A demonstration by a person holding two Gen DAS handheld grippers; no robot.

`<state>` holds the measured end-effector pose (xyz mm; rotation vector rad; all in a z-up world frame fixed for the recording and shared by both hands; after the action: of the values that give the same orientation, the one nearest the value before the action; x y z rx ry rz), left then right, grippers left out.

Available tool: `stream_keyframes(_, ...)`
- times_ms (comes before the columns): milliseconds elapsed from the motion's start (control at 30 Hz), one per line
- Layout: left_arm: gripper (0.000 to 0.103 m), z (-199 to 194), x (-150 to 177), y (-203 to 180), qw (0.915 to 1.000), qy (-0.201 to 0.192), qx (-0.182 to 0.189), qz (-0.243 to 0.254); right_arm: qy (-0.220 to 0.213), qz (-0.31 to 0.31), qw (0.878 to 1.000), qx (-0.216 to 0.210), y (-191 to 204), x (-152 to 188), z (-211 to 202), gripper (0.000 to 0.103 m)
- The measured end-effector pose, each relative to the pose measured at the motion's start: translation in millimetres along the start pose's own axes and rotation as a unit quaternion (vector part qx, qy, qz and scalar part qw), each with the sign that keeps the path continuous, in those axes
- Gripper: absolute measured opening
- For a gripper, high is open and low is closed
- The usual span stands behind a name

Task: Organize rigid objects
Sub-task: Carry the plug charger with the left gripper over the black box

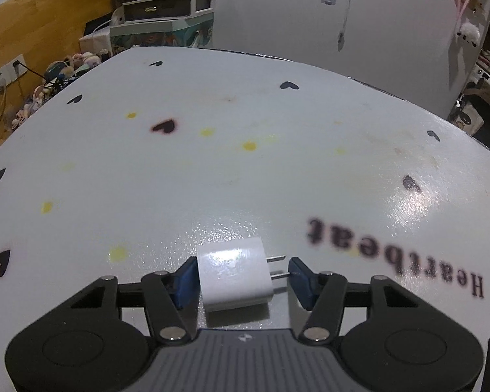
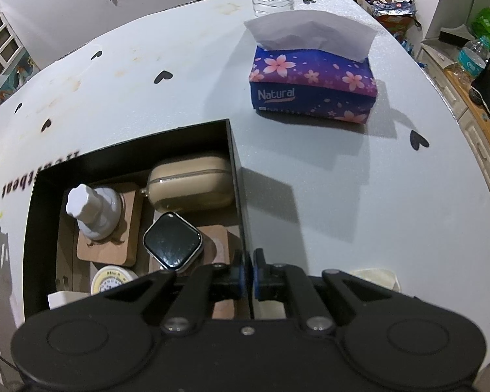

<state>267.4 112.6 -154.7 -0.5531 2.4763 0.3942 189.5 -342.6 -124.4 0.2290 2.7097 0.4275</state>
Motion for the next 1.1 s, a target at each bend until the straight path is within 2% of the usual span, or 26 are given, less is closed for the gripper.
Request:
stream_keyframes(200,0.059,-20,5,-6,0.9995,0.000,0.030,0.012,0.000,0.001,1.000,-0.001,-1,0,0,0.006)
stream_keyframes(333,0.059,-46,20,-24,0.9964,0.010,0.077,0.034,0.001,0.002,1.000,-0.002,-2,0,0,0.006)
stream_keyframes(467,0.059,-80,32,-49,0.9897,0.013,0.133,0.051,0.002,0.003,1.000,-0.004,-3,-1,0,0.006)
stream_keyframes(767,0.059,-161,48,-104,0.9653,-0.008,0.237,0.108,-0.003,0.000,1.000,-0.006,-3,0,0,0.006)
stream_keyframes(933,0.059,-191,69,-130,0.9495,0.001,0.280,0.142,-0.004,-0.001,1.000,-0.008,-2,1,-1,0.006)
stream_keyframes(1100,0.059,-208,93,-155,0.9352,0.023,0.305,0.178,-0.004,-0.002,1.000,-0.008,-2,1,-1,0.006)
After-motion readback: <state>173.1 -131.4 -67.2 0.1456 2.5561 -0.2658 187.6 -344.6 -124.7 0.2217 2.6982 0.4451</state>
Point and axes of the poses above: each gripper's, at about its wrist camera, not at the fingertips, and z roughly the way its jaws point, y to its left, x to its underside, the point moved 4 cm from there along z, roughly the way its jaws point, and after that the axes turned 13 degrees about -x, right-handed, at the moved point
